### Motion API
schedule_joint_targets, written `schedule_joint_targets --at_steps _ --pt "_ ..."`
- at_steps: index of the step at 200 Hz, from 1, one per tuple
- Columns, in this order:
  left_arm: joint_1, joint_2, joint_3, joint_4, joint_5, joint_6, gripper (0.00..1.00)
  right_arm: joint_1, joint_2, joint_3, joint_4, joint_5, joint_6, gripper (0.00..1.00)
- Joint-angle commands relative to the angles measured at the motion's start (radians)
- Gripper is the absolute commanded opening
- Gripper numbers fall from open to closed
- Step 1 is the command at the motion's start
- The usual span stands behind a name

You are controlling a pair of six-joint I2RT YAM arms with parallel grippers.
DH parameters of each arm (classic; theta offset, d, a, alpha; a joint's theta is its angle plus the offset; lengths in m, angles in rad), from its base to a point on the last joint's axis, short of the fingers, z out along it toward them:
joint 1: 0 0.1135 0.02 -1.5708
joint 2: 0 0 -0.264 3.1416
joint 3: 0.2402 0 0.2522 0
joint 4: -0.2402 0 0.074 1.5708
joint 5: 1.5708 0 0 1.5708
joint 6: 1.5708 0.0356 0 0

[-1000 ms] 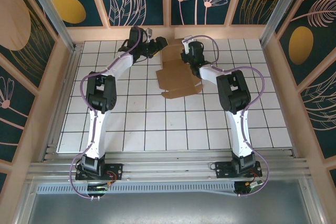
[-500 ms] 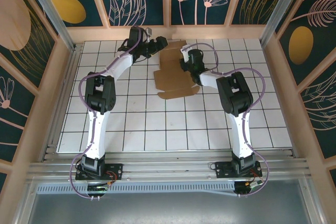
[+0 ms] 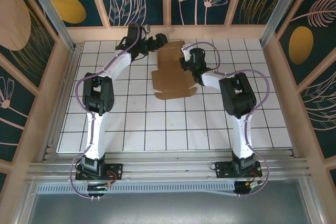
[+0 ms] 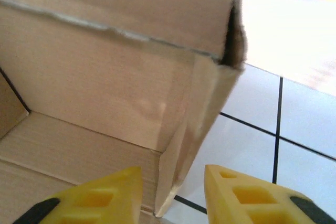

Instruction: Fold the paper box

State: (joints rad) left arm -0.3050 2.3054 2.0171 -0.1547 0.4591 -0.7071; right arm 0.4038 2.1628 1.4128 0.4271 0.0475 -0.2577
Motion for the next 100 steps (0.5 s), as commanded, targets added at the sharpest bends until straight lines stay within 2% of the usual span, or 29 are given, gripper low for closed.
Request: schedule_joint_targets --at_steps 1,35,59,100 --pt "0.000 -0.072 -0.030 -0.017 0.001 0.020 0.99 -0.014 -0.018 0.010 0.038 -0.008 -0.012 0.47" --pt "0.000 -0.162 -0.142 0.021 0.003 0.029 0.99 -0.016 0.049 0.107 -0.003 0.000 -0.021 0.48" --pt "0.000 -0.256 -0.250 0.035 -0.038 0.060 0.99 -0.018 0.072 0.136 -0.004 0.001 -0.022 0.46" --pt "0.000 -0.362 -0.394 0.091 -0.096 0.068 0.99 -0.018 0.086 0.141 0.004 -0.025 -0.045 0.29"
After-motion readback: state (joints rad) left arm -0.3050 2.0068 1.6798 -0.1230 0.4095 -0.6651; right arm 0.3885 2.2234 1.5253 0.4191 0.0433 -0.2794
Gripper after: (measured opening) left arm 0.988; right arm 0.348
